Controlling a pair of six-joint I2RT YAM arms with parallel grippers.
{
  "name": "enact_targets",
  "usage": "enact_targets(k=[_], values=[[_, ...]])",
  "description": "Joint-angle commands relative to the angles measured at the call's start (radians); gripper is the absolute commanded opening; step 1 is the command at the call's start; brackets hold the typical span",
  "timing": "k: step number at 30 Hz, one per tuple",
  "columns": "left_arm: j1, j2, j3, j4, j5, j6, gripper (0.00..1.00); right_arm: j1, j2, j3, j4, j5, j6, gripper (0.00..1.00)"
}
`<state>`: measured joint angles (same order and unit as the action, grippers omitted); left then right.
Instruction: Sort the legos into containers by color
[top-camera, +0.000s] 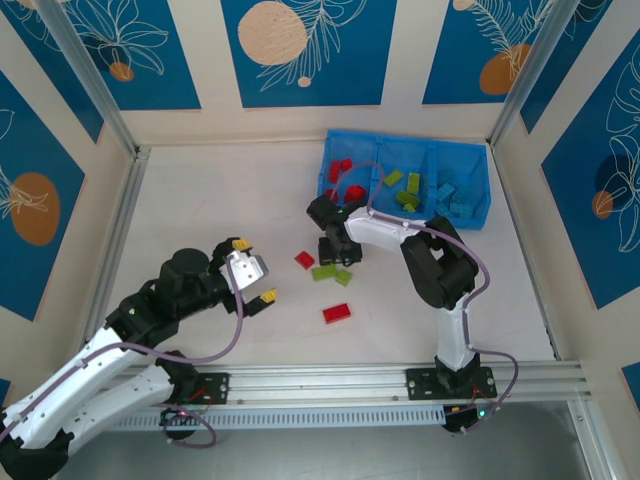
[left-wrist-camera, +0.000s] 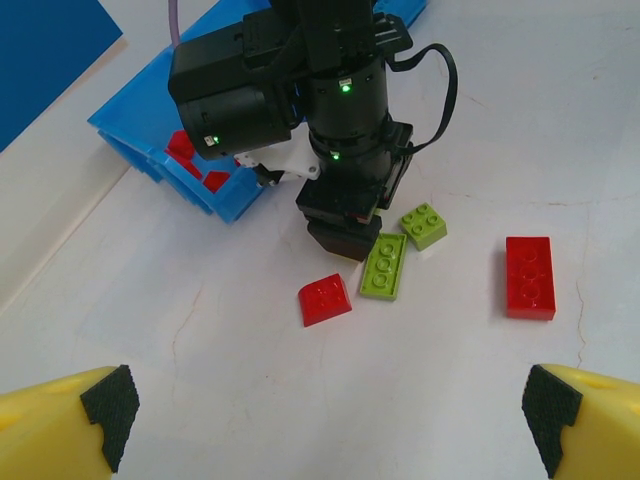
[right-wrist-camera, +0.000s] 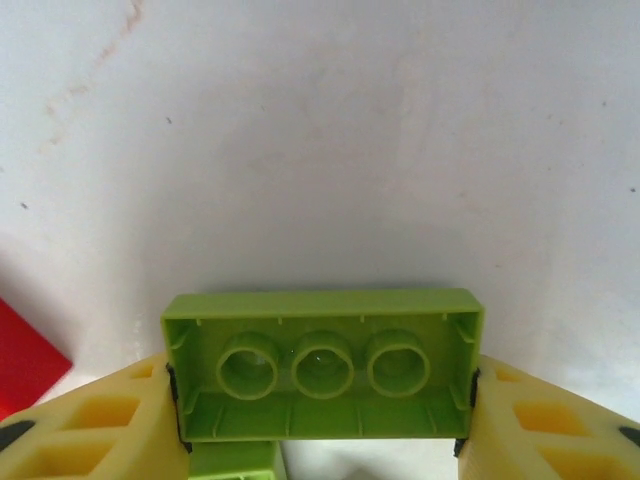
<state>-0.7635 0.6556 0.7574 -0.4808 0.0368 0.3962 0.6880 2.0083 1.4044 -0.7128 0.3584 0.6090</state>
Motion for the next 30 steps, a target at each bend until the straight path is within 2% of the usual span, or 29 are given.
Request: enact_targets(k=[1, 5, 8, 11, 13, 17, 22, 24, 26, 30], values=[[0.001, -0.011, -0.001, -0.006, 0.018, 0.017, 1.0, 0.005, -0.053, -0.06, 0.049, -0.003, 0.031, 0.51], [0.0, -0.01, -0.003, -0.003, 0.03, 0.022, 1.0, -0.01, -0.213, -0.13, 0.074, 0.038, 0.056, 0.51], [0.002, -0.009, -0.003, -0.002, 0.029, 0.026, 1.0, -0.059, -0.357, -0.167, 0.088, 0.078, 0.07, 0.51], [0.002, -0.008, 0.0, -0.003, 0.028, 0.027, 1.0, -0.153, -0.471, -0.189, 0.134, 0.085, 0.055, 0.51], [0.003, -0.008, 0.003, -0.003, 0.029, 0.03, 1.0, -0.26, -0.499, -0.168, 0.161, 0.043, 0.035, 0.51], [0.004, -0.01, 0.004, -0.008, 0.029, 0.027, 1.0, -0.436, -0.392, -0.031, 0.174, -0.047, -0.029, 0.51], [0.004, -0.02, 0.004, -0.015, 0.008, 0.03, 1.0, -0.532, -0.138, 0.261, 0.106, -0.086, -0.085, 0.52], [0.005, -0.026, 0.003, -0.016, 0.002, 0.032, 1.0, -0.55, -0.029, 0.421, 0.032, -0.08, -0.096, 0.61], [0.005, -0.031, 0.002, -0.018, -0.004, 0.032, 1.0, -0.561, 0.056, 0.58, -0.068, -0.082, -0.096, 0.76], [0.005, -0.039, -0.001, -0.017, -0.018, 0.035, 1.0, -0.541, 0.098, 0.724, -0.169, -0.091, -0.119, 0.89]])
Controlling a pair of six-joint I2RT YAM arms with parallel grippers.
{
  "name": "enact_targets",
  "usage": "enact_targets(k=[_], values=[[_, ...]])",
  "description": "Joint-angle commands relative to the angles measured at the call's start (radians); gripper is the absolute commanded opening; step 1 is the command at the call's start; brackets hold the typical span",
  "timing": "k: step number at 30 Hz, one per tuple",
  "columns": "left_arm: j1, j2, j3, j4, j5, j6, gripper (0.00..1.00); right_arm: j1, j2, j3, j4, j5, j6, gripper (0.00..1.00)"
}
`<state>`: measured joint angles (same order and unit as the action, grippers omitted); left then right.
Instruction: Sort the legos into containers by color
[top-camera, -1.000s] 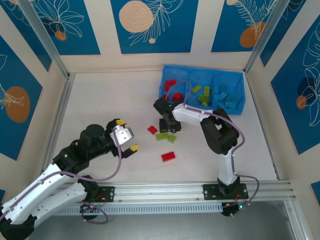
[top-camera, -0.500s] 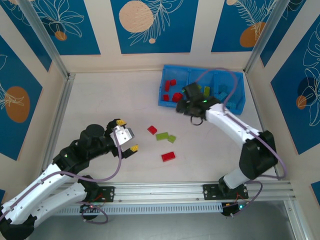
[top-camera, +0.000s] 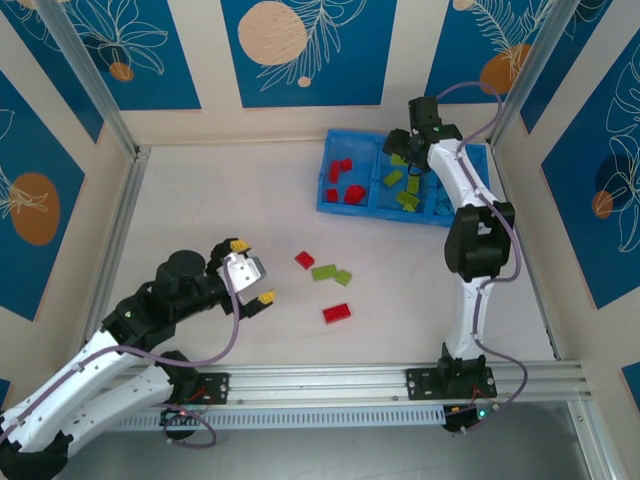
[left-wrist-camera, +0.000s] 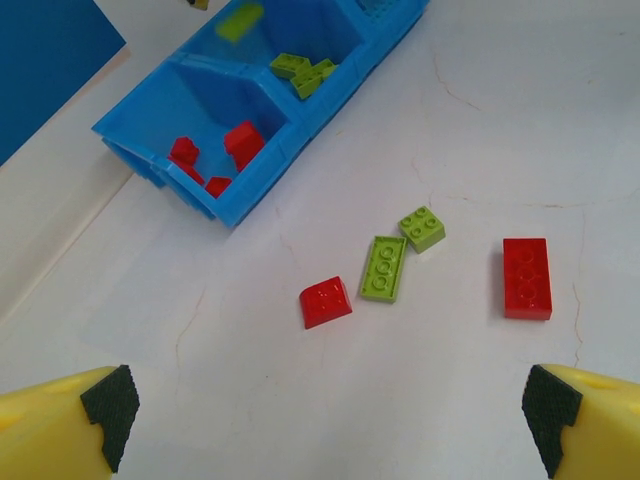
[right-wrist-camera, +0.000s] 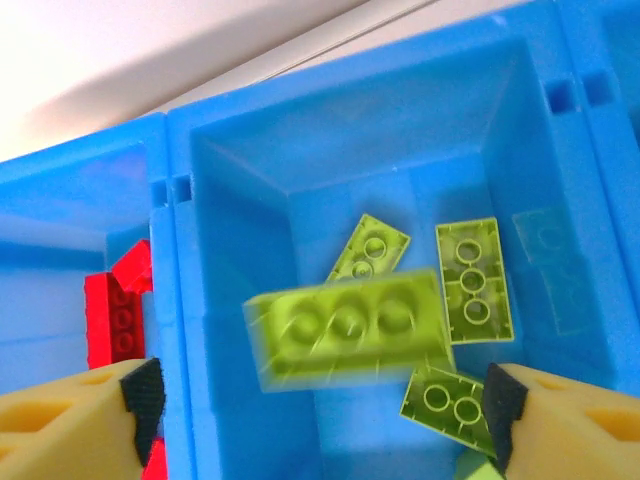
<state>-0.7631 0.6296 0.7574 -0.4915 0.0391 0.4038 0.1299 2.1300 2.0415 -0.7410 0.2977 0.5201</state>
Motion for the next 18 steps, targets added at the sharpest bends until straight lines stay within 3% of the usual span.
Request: enact_targets(k=[1, 6, 11, 16, 18], values=[[0.005, -0.012, -0.001, -0.006, -0.021, 0.027, 1.0, 0.028, -0.038, 0.082, -0.15, -0.024, -0.037, 0.91], [0.005, -0.008, -0.003, -0.007, -0.013, 0.026, 1.0, 0.117, -0.221, -0.135, -0.134, -0.026, -0.028, 0.94], [0.005, -0.001, -0.001, -0.01, -0.036, 0.03, 1.0, 0.378, -0.494, -0.555, -0.029, 0.071, 0.059, 0.96], [0.007, 0.013, -0.002, -0.005, -0.03, 0.028, 1.0, 0.594, -0.568, -0.786, -0.045, 0.1, 0.271, 0.96], [0.007, 0.024, -0.001, -0.004, -0.03, 0.025, 1.0, 0.655, -0.55, -0.846, -0.037, 0.088, 0.285, 0.92]])
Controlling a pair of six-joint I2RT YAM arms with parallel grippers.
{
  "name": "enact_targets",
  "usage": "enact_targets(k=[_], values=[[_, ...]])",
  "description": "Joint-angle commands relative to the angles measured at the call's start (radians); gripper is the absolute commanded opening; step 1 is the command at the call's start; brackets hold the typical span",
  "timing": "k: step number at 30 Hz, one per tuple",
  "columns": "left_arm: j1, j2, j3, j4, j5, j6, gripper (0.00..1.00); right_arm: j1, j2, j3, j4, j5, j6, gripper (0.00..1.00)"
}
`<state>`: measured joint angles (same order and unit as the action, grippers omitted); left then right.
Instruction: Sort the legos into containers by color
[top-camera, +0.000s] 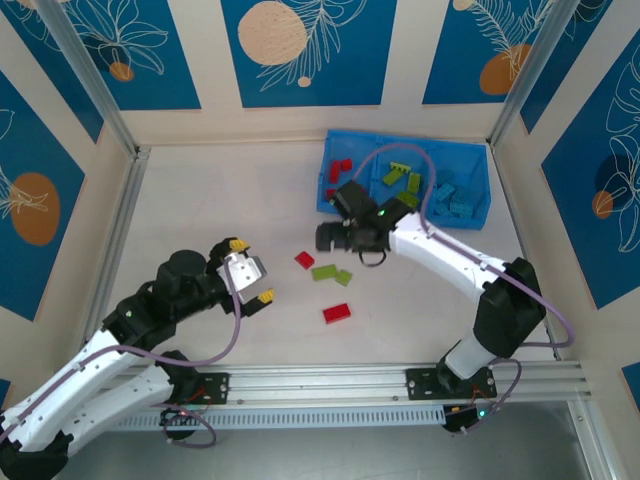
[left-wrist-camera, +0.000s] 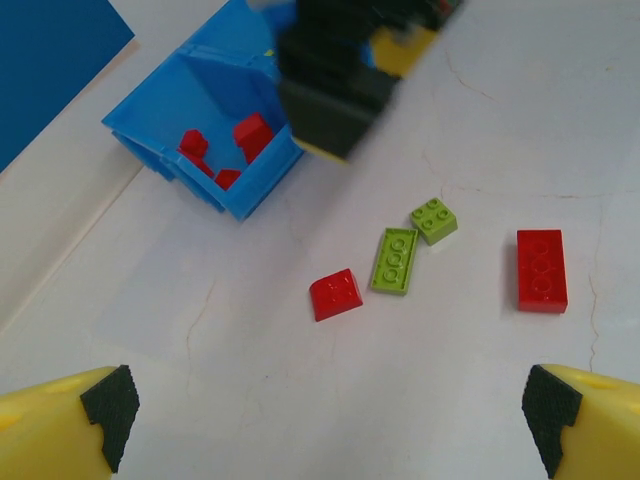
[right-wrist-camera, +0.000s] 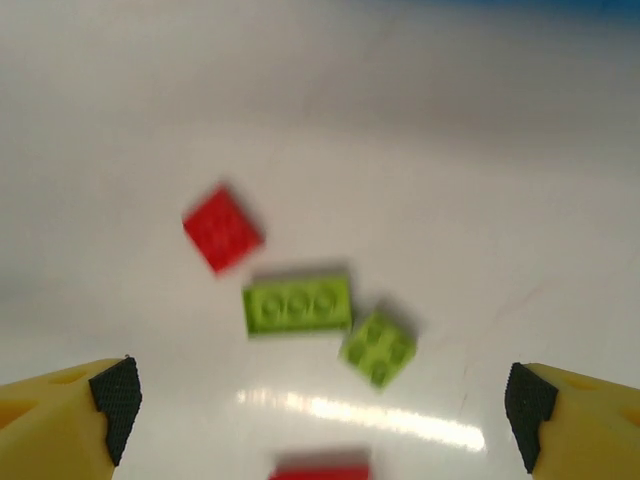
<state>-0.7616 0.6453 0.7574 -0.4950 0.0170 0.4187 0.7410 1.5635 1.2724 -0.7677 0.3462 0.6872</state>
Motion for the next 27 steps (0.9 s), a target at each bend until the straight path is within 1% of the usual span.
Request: enact_targets(k=[1, 4, 6, 8, 10, 12, 14, 16, 18, 19, 21, 23, 25, 27], values=[[0.007, 0.013, 0.0, 0.0, -0.009, 0.008, 1.0, 0.065, 0.032, -0.09, -0.01, 0.028, 0.113, 0.91], [0.007, 0.022, 0.002, 0.001, 0.004, 0.004, 1.0, 0.108, 0.093, -0.104, -0.061, 0.03, 0.154, 0.9], [0.008, 0.022, 0.002, -0.001, 0.005, 0.005, 1.0, 0.125, 0.132, -0.107, -0.068, 0.046, 0.17, 0.92], [0.009, 0.021, 0.002, -0.002, -0.006, 0.008, 1.0, 0.133, 0.164, -0.103, -0.046, 0.051, 0.149, 0.92], [0.01, 0.018, 0.002, -0.005, -0.015, 0.007, 1.0, 0.138, 0.187, -0.101, 0.006, 0.072, 0.073, 0.92], [0.009, 0.014, 0.0, -0.004, -0.017, 0.009, 1.0, 0.129, 0.202, -0.118, 0.079, 0.093, -0.051, 0.92], [0.01, 0.013, -0.003, -0.003, -0.021, 0.008, 1.0, 0.097, 0.233, -0.113, 0.097, 0.127, -0.155, 0.92], [0.009, 0.012, -0.003, -0.005, -0.022, 0.01, 1.0, 0.059, 0.253, -0.107, 0.109, 0.113, -0.25, 0.9], [0.009, 0.01, -0.003, -0.008, -0.029, 0.011, 1.0, 0.03, 0.254, -0.125, 0.156, 0.027, -0.37, 0.9], [0.009, 0.008, -0.003, -0.007, -0.033, 0.012, 1.0, 0.022, 0.253, -0.133, 0.172, 0.0, -0.403, 0.89], [0.01, 0.005, -0.003, -0.008, -0.041, 0.014, 1.0, 0.013, 0.262, -0.143, 0.182, -0.027, -0.463, 0.86], [0.009, 0.001, -0.005, -0.008, -0.047, 0.016, 1.0, 0.002, 0.272, -0.145, 0.185, -0.064, -0.504, 0.81], [0.011, 0.002, -0.006, -0.007, -0.051, 0.018, 1.0, -0.009, 0.281, -0.142, 0.193, -0.109, -0.527, 0.73], [0.01, 0.004, -0.006, -0.007, -0.048, 0.018, 1.0, -0.017, 0.299, -0.125, 0.177, -0.1, -0.519, 0.62]])
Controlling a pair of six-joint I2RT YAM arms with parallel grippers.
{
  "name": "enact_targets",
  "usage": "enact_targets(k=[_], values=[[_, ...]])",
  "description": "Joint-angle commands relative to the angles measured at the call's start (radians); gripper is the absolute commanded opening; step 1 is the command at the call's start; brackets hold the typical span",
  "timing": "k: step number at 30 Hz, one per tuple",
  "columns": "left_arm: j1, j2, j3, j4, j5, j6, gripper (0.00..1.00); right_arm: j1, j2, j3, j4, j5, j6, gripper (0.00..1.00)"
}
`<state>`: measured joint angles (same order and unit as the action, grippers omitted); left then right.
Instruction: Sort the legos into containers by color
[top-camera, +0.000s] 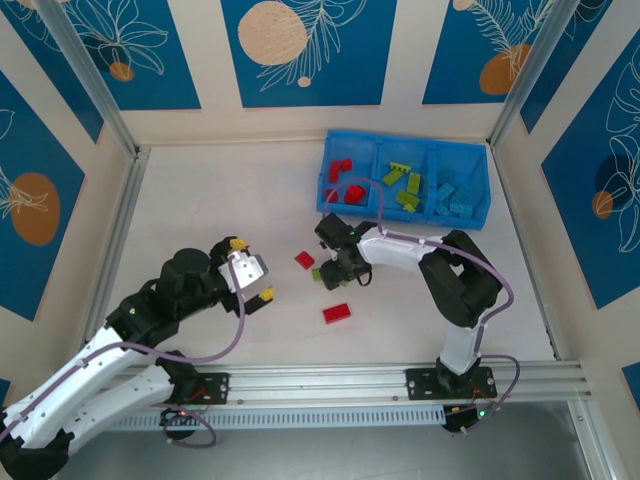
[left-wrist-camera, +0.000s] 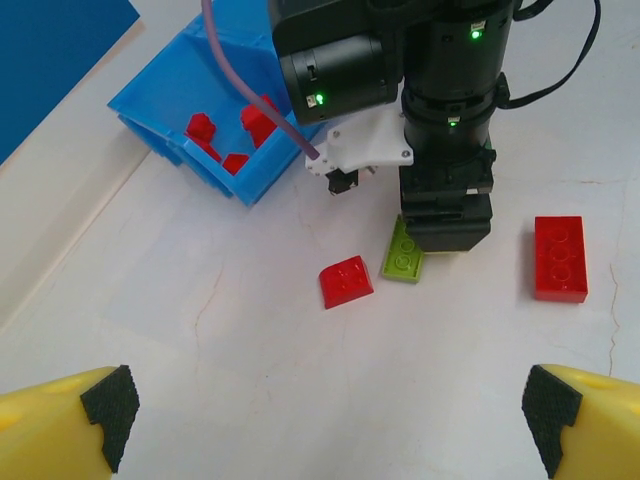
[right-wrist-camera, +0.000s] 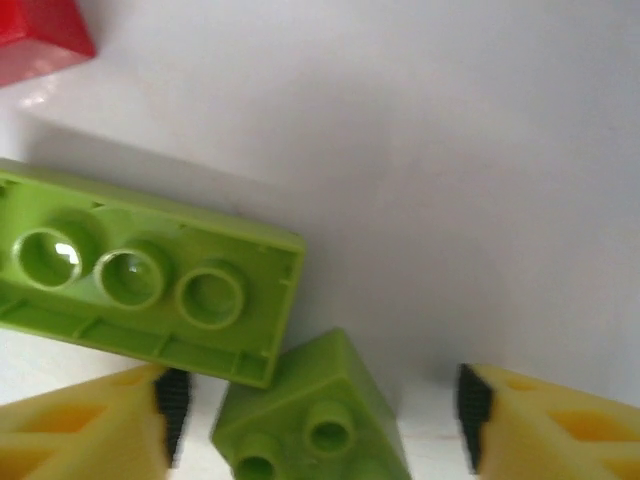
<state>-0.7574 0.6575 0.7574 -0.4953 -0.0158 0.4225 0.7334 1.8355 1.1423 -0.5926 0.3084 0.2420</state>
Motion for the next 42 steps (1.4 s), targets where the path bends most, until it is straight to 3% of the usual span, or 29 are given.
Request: enact_targets(k=[1, 9, 19, 23, 26, 30, 36, 37, 39, 42], values=[[0.006, -0.007, -0.006, -0.008, -0.015, 0.013, 0.99, -0.012, 0.036, 0.013, -0.01, -0.053, -0.067, 0.56], [0.007, -0.009, -0.007, -0.006, -0.008, 0.012, 1.0, -0.011, 0.016, -0.017, -0.037, -0.047, 0.018, 0.28], [0.007, -0.006, -0.007, -0.004, 0.001, 0.014, 1.0, -0.065, -0.283, -0.119, 0.009, 0.017, 0.16, 0.22], [0.008, -0.009, -0.004, -0.003, -0.001, 0.016, 1.0, -0.171, -0.438, -0.119, 0.064, 0.052, 0.192, 0.23], [0.013, -0.004, 0.0, 0.003, 0.011, 0.018, 1.0, -0.304, -0.489, -0.095, 0.177, 0.039, 0.185, 0.25], [0.017, 0.001, 0.008, -0.006, 0.027, 0.017, 1.0, -0.435, -0.381, 0.031, 0.255, 0.014, 0.137, 0.25], [0.019, -0.031, 0.003, -0.01, 0.001, 0.019, 1.0, -0.539, -0.022, 0.413, 0.138, 0.069, 0.09, 0.24], [0.019, -0.038, 0.001, -0.009, -0.005, 0.019, 1.0, -0.548, 0.029, 0.482, 0.102, 0.071, 0.088, 0.28], [0.018, -0.048, -0.001, -0.01, -0.013, 0.019, 1.0, -0.565, 0.107, 0.599, 0.025, 0.075, 0.094, 0.44], [0.019, -0.052, -0.001, -0.011, -0.022, 0.019, 1.0, -0.573, 0.131, 0.69, -0.05, 0.06, 0.119, 0.62]])
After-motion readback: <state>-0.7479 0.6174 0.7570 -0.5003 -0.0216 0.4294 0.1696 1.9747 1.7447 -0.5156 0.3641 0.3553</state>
